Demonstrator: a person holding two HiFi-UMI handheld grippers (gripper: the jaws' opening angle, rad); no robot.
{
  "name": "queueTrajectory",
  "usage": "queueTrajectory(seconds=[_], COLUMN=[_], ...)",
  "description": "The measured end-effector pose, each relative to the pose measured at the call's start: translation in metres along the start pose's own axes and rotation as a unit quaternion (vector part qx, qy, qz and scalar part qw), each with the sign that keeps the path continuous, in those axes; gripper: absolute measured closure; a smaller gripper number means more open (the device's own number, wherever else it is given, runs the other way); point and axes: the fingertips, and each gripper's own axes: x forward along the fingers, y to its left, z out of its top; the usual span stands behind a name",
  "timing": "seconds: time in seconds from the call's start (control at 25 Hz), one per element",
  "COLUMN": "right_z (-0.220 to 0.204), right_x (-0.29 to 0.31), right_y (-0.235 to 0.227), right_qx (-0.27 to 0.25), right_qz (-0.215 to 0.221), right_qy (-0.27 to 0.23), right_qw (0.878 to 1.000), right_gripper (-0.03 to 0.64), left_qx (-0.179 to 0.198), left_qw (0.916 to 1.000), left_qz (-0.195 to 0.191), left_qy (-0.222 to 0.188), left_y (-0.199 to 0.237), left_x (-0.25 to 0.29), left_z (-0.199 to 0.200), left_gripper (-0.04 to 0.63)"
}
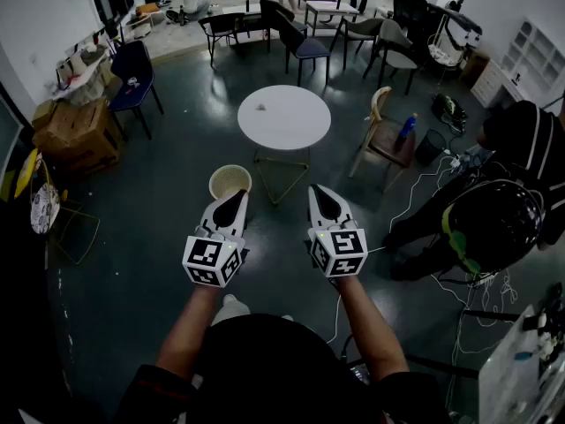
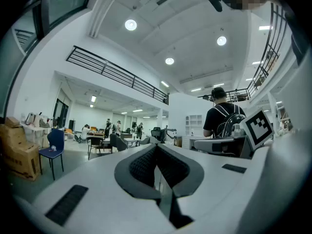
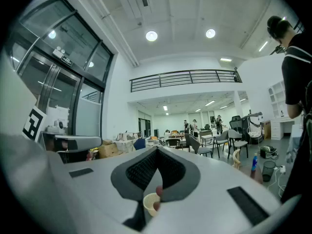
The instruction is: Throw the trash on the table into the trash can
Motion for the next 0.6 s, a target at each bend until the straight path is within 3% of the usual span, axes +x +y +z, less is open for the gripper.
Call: queueTrajectory(seconds=[0.36,0.6], right_z=[-0.005,-0.008], right_x=[-0.010,0.010], right_y=[-0.005,-0.006], right_qx=[0.017,0.026], right_qz=[0.009,0.011], right_qy=[-0.008,-0.008], right_qw=[1.000,1.000], right_gripper=[0.598,0.598], left_qx=[0.001,-0.002], left_qw=[1.0000,1.0000], left_qz=[-0.001,0.002], left_qy=[0.003,0.007], left_y=[-0.012,0.003], left_x=[-0.002,0.004], left_z=[-0.004,-0.007], left_gripper=[0.584,0.584])
